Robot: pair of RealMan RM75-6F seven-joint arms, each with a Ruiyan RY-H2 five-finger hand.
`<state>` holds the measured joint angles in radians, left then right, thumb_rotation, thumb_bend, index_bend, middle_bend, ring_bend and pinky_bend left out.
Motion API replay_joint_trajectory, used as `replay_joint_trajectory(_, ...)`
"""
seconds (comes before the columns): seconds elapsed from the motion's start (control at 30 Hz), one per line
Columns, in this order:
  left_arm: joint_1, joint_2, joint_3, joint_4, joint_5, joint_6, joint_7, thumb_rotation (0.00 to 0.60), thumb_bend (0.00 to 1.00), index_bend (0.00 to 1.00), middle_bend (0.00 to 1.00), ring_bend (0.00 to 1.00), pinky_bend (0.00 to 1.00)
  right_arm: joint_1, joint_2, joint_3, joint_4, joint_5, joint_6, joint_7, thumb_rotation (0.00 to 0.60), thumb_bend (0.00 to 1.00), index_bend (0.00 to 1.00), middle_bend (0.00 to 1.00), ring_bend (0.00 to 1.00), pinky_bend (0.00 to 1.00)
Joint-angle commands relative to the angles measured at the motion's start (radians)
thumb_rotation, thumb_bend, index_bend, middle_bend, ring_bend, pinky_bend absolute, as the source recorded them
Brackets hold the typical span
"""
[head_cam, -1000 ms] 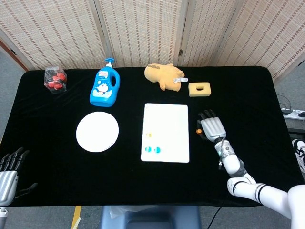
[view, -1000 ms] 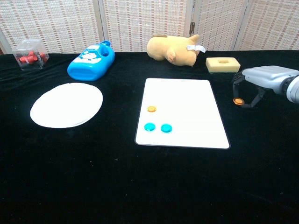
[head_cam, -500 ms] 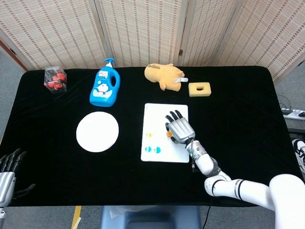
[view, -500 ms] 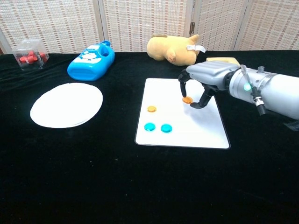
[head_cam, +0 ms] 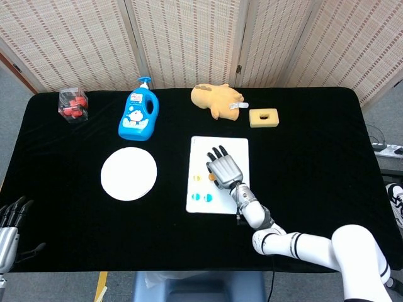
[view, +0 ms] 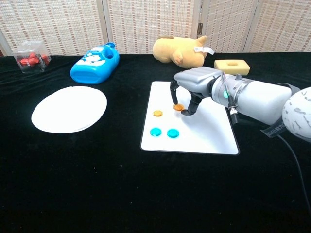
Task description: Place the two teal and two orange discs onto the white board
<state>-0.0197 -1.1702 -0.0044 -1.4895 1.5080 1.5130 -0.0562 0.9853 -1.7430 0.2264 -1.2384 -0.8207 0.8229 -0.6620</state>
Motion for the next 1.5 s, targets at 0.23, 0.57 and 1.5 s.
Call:
replay_joint_trajectory(0.23,0.0,-0.003,-0.001,0.007,-0.003,-0.003,-0.006,0.6,0.13,0.0,0.0,0.07,0.0,0.024,-0.024,-0.013,0.024,0.022,-0.001,-0.026,0.6,0.3,0.47,0.11,0.0,0.0)
replay_joint_trajectory(0.57,0.002,-0.009,0.0,0.018,-0.007,-0.008,-0.011,0.6,0.13,0.0,0.0,0.07,0.0,0.041,-0.041,-0.024,0.045,0.026,0.004,-0.037,0.6,0.3,0.42,0.1,0.0,0.0)
replay_joint_trajectory(1.5,-0.025,-0.021,-0.023,0.004,0.001,-0.013,0.013,0.6,0.13,0.0,0.0,0.07,0.0,-0.338,0.395,-0.128,-0.387,-0.297,0.453,0.272,0.6,0.3,0.0,0.01,0.0,0.0)
